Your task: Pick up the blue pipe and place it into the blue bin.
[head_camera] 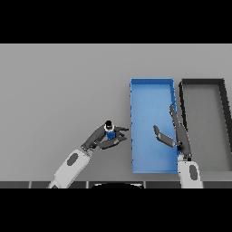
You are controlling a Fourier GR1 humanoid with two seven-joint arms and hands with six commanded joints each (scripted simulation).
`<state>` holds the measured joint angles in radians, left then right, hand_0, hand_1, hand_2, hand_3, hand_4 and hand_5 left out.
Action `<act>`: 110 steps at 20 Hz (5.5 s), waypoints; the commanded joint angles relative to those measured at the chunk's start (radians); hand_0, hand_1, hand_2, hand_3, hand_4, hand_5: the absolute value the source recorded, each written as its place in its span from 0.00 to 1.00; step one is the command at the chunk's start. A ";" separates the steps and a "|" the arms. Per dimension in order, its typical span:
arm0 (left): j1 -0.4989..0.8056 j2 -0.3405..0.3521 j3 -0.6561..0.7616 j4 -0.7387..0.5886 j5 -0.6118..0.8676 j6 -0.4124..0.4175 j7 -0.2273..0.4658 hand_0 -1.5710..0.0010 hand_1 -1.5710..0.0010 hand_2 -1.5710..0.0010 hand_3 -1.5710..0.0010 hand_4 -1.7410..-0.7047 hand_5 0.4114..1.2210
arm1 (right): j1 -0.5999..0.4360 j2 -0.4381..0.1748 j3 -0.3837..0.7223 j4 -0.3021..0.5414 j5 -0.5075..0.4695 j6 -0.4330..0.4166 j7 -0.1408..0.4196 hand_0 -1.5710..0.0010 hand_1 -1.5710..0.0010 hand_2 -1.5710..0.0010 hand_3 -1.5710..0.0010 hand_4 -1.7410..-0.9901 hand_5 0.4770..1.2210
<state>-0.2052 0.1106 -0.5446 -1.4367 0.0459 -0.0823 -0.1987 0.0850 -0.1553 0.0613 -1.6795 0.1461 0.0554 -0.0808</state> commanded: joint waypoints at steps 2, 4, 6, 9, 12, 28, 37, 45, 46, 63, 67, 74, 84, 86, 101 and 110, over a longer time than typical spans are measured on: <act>-0.009 0.007 0.007 -0.052 0.013 -0.017 0.026 0.02 0.02 0.02 0.02 0.26 0.99 | 0.002 -0.007 -0.005 0.008 0.015 -0.012 -0.018 1.00 1.00 1.00 1.00 0.70 0.22; -0.034 -0.007 0.003 -0.082 0.012 -0.030 0.059 0.01 0.01 0.01 0.01 0.27 0.99 | -0.006 -0.011 -0.006 0.014 0.019 -0.011 -0.017 1.00 1.00 1.00 1.00 0.73 0.22; -0.060 -0.018 0.005 -0.104 0.010 -0.040 0.085 0.01 0.01 0.01 0.01 0.27 0.99 | 0.004 -0.013 -0.006 0.005 0.019 -0.011 -0.023 1.00 1.00 1.00 1.00 0.75 0.22; -0.061 -0.021 -0.004 -0.138 0.006 -0.064 0.133 0.00 0.00 0.00 0.00 0.26 1.00 | -0.001 -0.016 -0.006 0.003 0.023 -0.013 -0.018 1.00 1.00 1.00 1.00 0.78 0.22; -0.055 -0.038 -0.005 -0.131 -0.019 -0.064 0.146 0.00 0.00 0.00 0.00 0.26 1.00 | 0.044 -0.006 -0.006 -0.026 0.034 -0.035 -0.041 1.00 1.00 1.00 1.00 0.79 0.22; -0.044 -0.078 0.042 -0.127 -0.058 -0.132 0.155 0.00 0.00 0.00 0.00 0.26 1.00 | 0.548 0.246 0.321 -0.545 0.163 -0.035 0.107 1.00 0.99 0.93 1.00 0.67 0.13; -0.039 -0.101 0.057 -0.141 -0.097 -0.160 0.159 0.00 0.00 0.00 0.00 0.26 1.00 | 0.092 0.241 0.382 -0.560 0.223 0.146 0.489 1.00 1.00 0.97 1.00 0.58 0.11; -0.055 -0.123 0.101 -0.083 -0.081 -0.224 0.151 0.00 0.00 0.00 0.00 0.26 1.00 | -0.213 0.297 0.337 -0.431 0.170 0.242 0.673 0.99 0.99 0.96 1.00 0.69 0.08; -0.040 -0.121 0.099 -0.091 -0.089 -0.223 0.140 0.00 0.00 0.00 0.00 0.26 1.00 | -0.242 0.291 0.317 -0.425 0.155 0.252 0.673 0.99 0.99 0.95 1.00 0.71 0.08; -0.023 -0.161 0.150 -0.117 -0.093 -0.284 0.169 0.00 0.00 0.00 0.07 0.03 1.00 | -0.395 0.331 0.301 -0.313 0.082 0.259 0.663 0.09 0.09 0.09 0.17 0.10 0.69; -0.022 -0.175 0.156 -0.133 -0.109 -0.282 0.179 0.00 0.00 0.00 0.09 0.01 1.00 | -0.404 0.317 0.325 -0.311 0.094 0.239 0.627 0.04 0.04 0.04 0.07 0.04 0.87; -0.025 -0.150 0.153 -0.131 -0.194 -0.265 0.142 0.26 0.32 0.34 0.41 0.26 1.00 | -0.394 0.322 0.339 -0.305 0.141 0.196 0.595 0.01 0.01 0.01 0.01 0.01 0.97; -0.011 -0.153 0.178 -0.146 -0.201 -0.340 0.277 0.92 0.93 0.93 0.94 0.74 0.29 | -0.382 0.356 0.364 -0.318 0.195 0.179 0.607 0.00 0.00 0.00 0.00 0.00 1.00; 0.001 -0.148 0.182 -0.148 -0.202 -0.335 0.276 0.95 0.95 0.95 0.96 0.75 0.19 | -0.389 0.368 0.345 -0.318 0.176 0.181 0.612 0.00 0.00 0.00 0.00 0.00 1.00; 0.003 -0.150 0.174 -0.139 -0.221 -0.333 0.317 1.00 1.00 1.00 1.00 0.81 0.03 | -0.812 0.269 -0.014 -0.318 -0.148 0.040 0.688 0.00 0.00 0.00 0.00 0.00 1.00; 0.003 -0.129 0.179 -0.134 -0.240 -0.323 0.285 1.00 1.00 1.00 1.00 0.83 0.00 | -0.754 -0.299 -0.127 -0.235 -0.377 -0.254 0.691 0.00 0.00 0.00 0.00 0.00 1.00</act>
<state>-0.2013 -0.0184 -0.3652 -1.5706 -0.1942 -0.4055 0.0861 -0.6676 -0.4549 -0.0670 -1.9148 -0.2287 -0.1973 0.6100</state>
